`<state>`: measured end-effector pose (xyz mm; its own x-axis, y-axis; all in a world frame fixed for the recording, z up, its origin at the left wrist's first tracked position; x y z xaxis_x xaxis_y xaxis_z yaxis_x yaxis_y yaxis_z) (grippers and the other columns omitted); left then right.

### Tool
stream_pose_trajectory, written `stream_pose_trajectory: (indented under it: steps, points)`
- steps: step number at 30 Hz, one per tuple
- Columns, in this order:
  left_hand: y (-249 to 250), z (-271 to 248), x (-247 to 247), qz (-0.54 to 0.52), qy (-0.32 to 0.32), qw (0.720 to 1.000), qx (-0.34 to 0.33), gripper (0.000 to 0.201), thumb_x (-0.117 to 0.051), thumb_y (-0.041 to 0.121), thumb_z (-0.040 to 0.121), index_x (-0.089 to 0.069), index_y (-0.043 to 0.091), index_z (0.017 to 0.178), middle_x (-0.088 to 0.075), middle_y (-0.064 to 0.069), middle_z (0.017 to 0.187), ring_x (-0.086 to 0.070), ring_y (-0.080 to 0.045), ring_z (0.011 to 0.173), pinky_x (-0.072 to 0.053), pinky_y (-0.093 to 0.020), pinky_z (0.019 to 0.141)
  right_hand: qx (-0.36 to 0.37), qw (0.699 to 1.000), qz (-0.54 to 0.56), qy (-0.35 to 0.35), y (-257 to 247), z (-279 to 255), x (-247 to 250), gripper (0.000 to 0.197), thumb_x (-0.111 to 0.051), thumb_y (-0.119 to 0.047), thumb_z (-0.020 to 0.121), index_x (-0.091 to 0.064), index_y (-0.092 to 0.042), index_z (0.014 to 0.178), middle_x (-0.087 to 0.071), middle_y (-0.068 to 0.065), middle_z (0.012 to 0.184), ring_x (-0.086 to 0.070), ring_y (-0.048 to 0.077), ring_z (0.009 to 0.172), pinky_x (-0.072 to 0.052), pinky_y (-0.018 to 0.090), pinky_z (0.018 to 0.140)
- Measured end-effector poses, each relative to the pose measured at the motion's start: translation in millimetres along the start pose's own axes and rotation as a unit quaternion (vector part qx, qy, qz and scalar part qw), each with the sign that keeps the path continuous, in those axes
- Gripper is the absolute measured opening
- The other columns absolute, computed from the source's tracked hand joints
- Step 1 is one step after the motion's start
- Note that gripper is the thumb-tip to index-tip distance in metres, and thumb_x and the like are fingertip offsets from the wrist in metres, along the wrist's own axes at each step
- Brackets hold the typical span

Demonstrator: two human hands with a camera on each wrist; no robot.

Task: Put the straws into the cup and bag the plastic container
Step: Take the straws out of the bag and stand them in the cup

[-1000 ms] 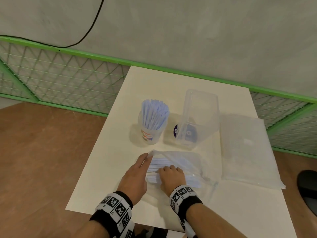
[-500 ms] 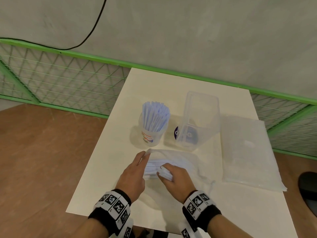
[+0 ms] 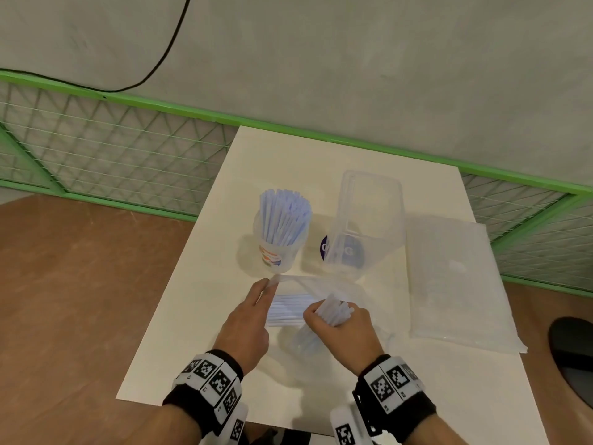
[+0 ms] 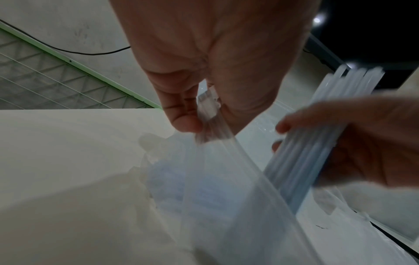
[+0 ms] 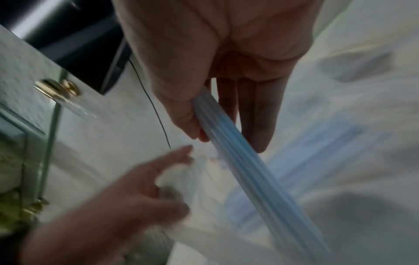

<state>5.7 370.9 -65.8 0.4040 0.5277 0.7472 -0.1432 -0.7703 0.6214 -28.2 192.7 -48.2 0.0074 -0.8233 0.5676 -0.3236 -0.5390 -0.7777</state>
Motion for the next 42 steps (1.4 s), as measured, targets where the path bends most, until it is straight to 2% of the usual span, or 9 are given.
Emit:
stream_pose_trajectory:
  steps: [3,6,9,14,21,26,31,36,42]
  points:
    - [1,-1,0,-0.001,-0.003,1.000,-0.003,0.094,-0.046,-0.010,0.077,-0.013,0.034,0.153,-0.017,0.012,0.155,-0.057,-0.022,0.108,-0.049,-0.029,0.086,-0.021,0.999,-0.017,-0.035,3,-1,-2,0.023,-0.068,-0.032,0.079,-0.063,-0.015,0.064,-0.063,-0.003,0.059,-0.059,0.010,0.056,-0.052,0.031,0.061]
    - [-1,0,0,-0.001,-0.002,1.000,0.002,0.093,-0.045,-0.010,0.076,-0.016,0.034,0.152,-0.017,0.012,0.155,-0.058,-0.023,0.106,-0.048,-0.027,0.085,0.007,0.998,0.058,0.008,-39,7,28,0.013,-0.074,-0.021,0.077,-0.072,-0.010,0.071,-0.073,0.004,0.072,-0.071,0.016,0.072,-0.060,0.039,0.066]
    - [-5,-2,0,0.005,-0.005,1.000,0.005,0.092,-0.045,-0.010,0.077,-0.015,0.032,0.153,-0.015,0.012,0.157,-0.059,-0.023,0.103,-0.045,-0.024,0.083,0.067,0.976,0.197,0.064,-103,19,80,0.003,-0.075,-0.008,0.079,-0.076,-0.010,0.077,-0.075,0.006,0.080,-0.073,0.020,0.082,-0.062,0.040,0.064]
    - [-1,-10,1,0.023,-0.018,1.000,0.003,0.091,-0.045,-0.007,0.080,-0.007,0.032,0.154,-0.009,0.013,0.158,-0.057,-0.021,0.104,-0.037,-0.017,0.080,0.118,0.955,0.243,0.120,-158,62,112,0.006,-0.075,-0.010,0.079,-0.074,-0.013,0.074,-0.074,0.007,0.081,-0.073,0.020,0.081,-0.061,0.040,0.063]
    - [4,-14,4,0.033,-0.024,0.999,0.004,0.089,-0.042,-0.007,0.082,-0.006,0.030,0.154,-0.009,0.011,0.158,-0.056,-0.023,0.107,-0.039,-0.022,0.088,0.097,0.987,0.080,0.097,-159,122,67,0.019,-0.074,-0.033,0.074,-0.075,-0.015,0.080,-0.074,0.002,0.080,-0.072,0.012,0.073,-0.062,0.037,0.063]
    - [1,-11,7,0.035,-0.018,0.999,0.010,0.084,-0.042,-0.006,0.083,-0.011,0.027,0.154,-0.008,0.010,0.159,-0.055,-0.023,0.112,-0.039,-0.023,0.092,0.134,0.987,-0.067,0.055,-152,134,40,0.016,-0.072,-0.040,0.082,-0.074,-0.026,0.087,-0.071,-0.006,0.088,-0.067,0.012,0.085,-0.044,0.012,0.061]
    - [4,-8,8,0.025,-0.015,1.000,0.005,0.087,-0.042,-0.008,0.082,-0.010,0.029,0.154,-0.008,0.011,0.159,-0.057,-0.023,0.107,-0.040,-0.022,0.089,0.216,0.971,-0.008,0.098,-150,126,35,0.051,-0.080,-0.036,0.078,-0.059,-0.024,0.123,-0.057,-0.009,0.125,-0.050,0.009,0.112,-0.041,0.029,0.098]
    - [5,-9,8,0.019,-0.012,1.000,0.002,0.087,-0.044,-0.008,0.082,-0.011,0.029,0.154,-0.010,0.010,0.159,-0.059,-0.024,0.103,-0.043,-0.025,0.087,0.332,0.919,-0.107,0.181,-158,99,36,0.060,-0.053,-0.042,0.093,-0.040,-0.011,0.143,-0.039,0.006,0.152,-0.034,0.021,0.141,-0.026,0.034,0.113]
    - [6,-11,6,0.019,-0.014,1.000,0.002,0.086,-0.044,-0.009,0.082,-0.014,0.027,0.154,-0.011,0.010,0.158,-0.059,-0.023,0.102,-0.045,-0.025,0.085,0.294,0.886,-0.356,0.052,-118,95,-16,0.071,-0.029,-0.051,0.098,-0.016,-0.011,0.155,-0.015,0.004,0.163,-0.005,0.021,0.151,-0.015,0.043,0.120]
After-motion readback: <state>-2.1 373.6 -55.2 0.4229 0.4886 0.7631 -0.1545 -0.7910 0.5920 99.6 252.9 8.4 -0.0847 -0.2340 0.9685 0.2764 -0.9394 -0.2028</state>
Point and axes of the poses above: each hand's wrist, its own z-axis towards the middle knuckle, its own x-axis out of the back of the hand, y = z × x, the point moved 6 cm from there along z, towards the middle knuckle
